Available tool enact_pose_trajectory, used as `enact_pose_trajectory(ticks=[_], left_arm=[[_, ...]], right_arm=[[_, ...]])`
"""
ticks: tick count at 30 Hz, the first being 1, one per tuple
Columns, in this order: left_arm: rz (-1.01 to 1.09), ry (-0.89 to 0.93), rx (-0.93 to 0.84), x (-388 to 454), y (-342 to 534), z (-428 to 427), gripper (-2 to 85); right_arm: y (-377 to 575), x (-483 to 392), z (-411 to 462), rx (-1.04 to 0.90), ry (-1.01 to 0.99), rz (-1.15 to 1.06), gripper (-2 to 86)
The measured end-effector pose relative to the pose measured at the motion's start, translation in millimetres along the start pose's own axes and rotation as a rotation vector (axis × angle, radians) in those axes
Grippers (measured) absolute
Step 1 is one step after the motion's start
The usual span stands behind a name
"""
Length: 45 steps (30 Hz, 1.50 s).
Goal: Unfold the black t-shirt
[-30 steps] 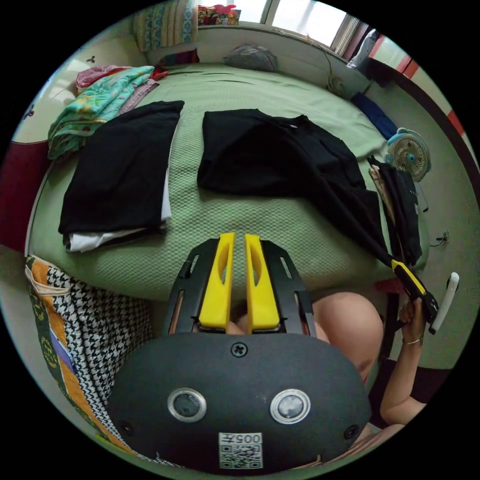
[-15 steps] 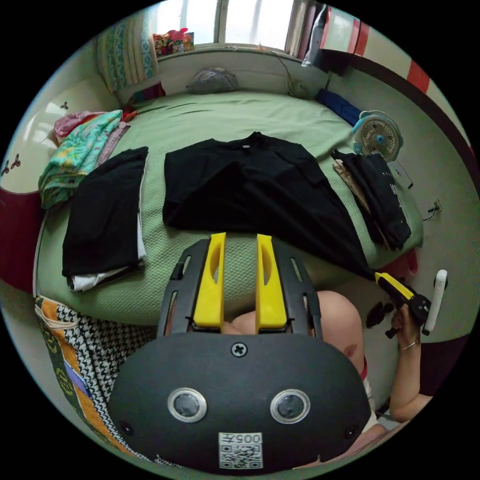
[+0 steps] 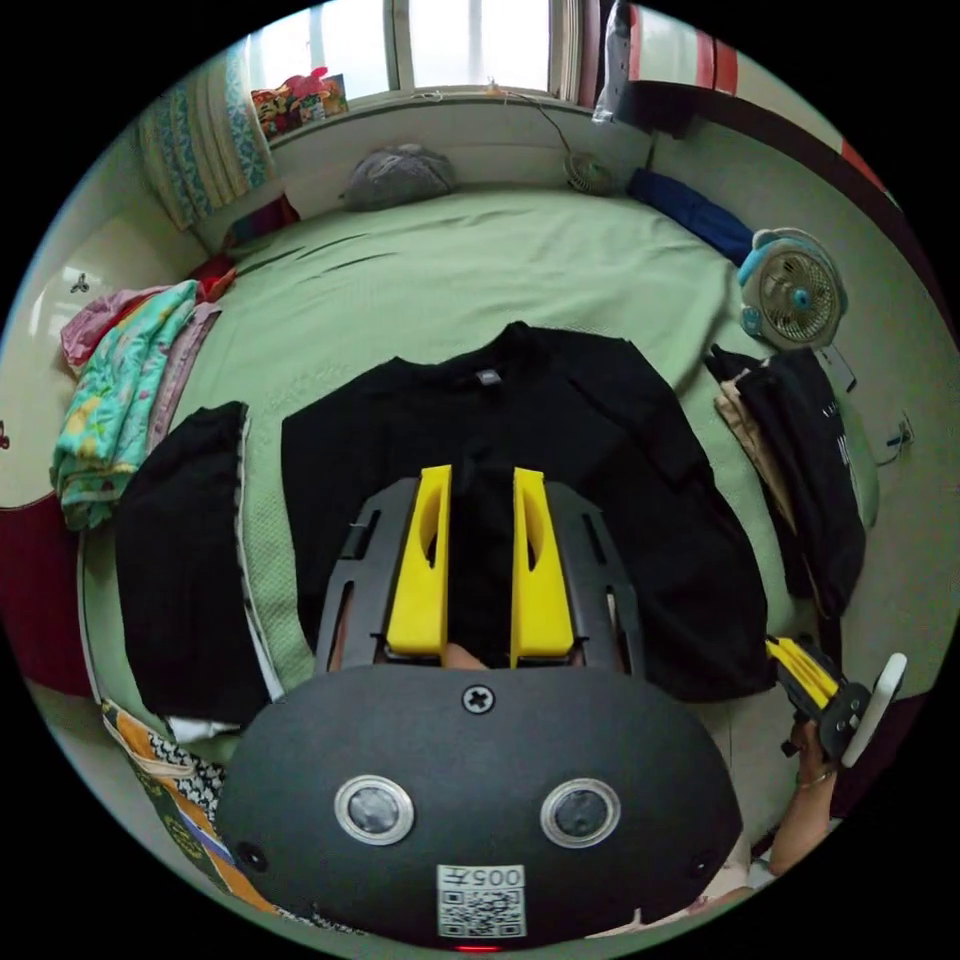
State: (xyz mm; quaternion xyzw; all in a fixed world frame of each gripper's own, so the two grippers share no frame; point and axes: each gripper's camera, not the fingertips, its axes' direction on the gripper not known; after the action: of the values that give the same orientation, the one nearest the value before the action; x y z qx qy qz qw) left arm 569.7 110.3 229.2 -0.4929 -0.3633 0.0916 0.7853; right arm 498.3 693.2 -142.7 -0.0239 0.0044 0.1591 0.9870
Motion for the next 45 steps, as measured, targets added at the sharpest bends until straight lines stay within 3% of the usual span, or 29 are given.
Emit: enact_pose_trajectory(ticks=[7,14,22,28,45], left_arm=[[-0.019,0.024,-0.162,-8,3,41,8.8],[0.017,0.061,-0.037,-17,48,-4,3.0],[0.077,0.078,0.078,-56,153,-112,1.3],[0.013,0.097,0.057,-90,250,-166,0.9],[-0.176,0.141,0.031,-152,422,-212,0.5]], right_arm=[[-7,3,-1,-0.011,-0.020,-0.005,-1.4],[6,19,-13,-0.013,-0.067,0.056,-1.5],[44,41,-74,0.076,-0.124,0.107,-1.4],[85,61,-115,0.129,-0.191,0.164,-1.4],[144,75,-176,0.193,-0.303,0.080,-1.3]])
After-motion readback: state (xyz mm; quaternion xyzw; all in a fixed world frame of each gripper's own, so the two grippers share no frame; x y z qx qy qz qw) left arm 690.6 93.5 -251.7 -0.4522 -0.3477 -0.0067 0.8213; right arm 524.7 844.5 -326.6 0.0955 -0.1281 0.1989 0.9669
